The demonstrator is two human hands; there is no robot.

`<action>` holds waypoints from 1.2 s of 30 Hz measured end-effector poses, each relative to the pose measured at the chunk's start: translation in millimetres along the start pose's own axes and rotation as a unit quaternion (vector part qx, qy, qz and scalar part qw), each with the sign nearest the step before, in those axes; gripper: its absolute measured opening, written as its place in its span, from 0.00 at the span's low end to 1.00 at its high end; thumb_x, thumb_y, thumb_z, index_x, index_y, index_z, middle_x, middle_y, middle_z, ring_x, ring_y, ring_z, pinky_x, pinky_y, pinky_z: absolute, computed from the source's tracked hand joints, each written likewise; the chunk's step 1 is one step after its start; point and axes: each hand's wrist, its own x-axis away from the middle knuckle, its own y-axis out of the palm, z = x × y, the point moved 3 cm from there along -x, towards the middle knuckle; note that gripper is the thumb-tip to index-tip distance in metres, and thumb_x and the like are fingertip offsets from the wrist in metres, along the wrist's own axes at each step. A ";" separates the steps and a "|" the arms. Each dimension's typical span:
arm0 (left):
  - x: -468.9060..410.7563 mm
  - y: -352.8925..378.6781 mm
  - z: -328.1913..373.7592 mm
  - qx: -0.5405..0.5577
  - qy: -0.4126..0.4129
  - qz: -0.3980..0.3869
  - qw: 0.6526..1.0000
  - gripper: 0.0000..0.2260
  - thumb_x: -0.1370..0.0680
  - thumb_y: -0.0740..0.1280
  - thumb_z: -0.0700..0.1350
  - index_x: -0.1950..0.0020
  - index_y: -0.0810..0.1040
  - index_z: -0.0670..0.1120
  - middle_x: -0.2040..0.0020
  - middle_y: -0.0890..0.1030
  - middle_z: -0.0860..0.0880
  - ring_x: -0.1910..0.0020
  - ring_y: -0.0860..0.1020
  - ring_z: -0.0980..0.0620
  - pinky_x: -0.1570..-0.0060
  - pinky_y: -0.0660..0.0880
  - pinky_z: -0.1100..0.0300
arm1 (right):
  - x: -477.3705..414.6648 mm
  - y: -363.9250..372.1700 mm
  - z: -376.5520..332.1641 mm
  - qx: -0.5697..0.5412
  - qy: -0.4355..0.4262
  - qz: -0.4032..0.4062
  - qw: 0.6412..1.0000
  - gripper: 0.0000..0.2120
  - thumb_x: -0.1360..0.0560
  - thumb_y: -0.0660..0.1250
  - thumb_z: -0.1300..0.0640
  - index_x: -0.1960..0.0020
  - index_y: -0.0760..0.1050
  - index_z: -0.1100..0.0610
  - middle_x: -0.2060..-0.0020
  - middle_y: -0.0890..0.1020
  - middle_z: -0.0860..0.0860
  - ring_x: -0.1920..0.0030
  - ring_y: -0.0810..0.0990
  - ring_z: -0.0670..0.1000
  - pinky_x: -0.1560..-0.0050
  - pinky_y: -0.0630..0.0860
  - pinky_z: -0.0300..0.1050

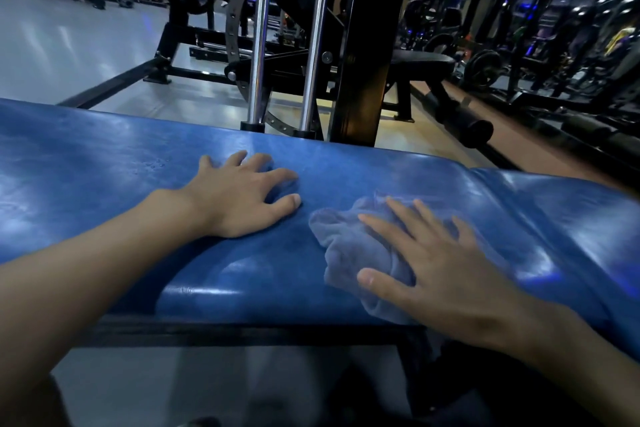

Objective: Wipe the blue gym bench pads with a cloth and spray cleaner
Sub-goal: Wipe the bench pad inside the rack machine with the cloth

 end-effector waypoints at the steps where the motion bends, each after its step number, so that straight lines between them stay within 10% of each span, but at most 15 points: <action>1: 0.9 0.6 -3.0 -0.002 -0.002 -0.005 1.000 0.38 0.34 0.36 0.76 0.25 0.57 0.68 0.22 0.61 0.52 0.23 0.58 0.47 0.31 0.58 0.35 | -2.8 0.7 0.9 -0.004 0.008 -0.003 1.000 0.47 0.44 0.29 0.16 0.27 0.37 0.28 0.22 0.39 0.38 0.22 0.35 0.46 0.25 0.41 0.63; 18: -1.4 7.5 -7.1 -0.040 0.010 0.026 0.999 0.35 0.33 0.34 0.74 0.29 0.54 0.68 0.29 0.64 0.53 0.28 0.63 0.47 0.36 0.63 0.40 | -225.0 -17.4 19.5 -0.036 0.076 0.063 0.994 0.33 0.28 0.42 0.26 0.25 0.52 0.34 0.26 0.63 0.49 0.28 0.62 0.59 0.37 0.62 0.70; 36: 9.7 -0.3 -29.3 0.028 -0.033 -0.032 0.999 0.34 0.30 0.42 0.73 0.25 0.59 0.66 0.22 0.61 0.52 0.22 0.58 0.48 0.28 0.56 0.36 | -15.1 5.3 -35.8 -0.010 0.001 0.046 0.999 0.42 0.37 0.34 0.24 0.25 0.49 0.34 0.22 0.51 0.40 0.22 0.46 0.46 0.27 0.51 0.61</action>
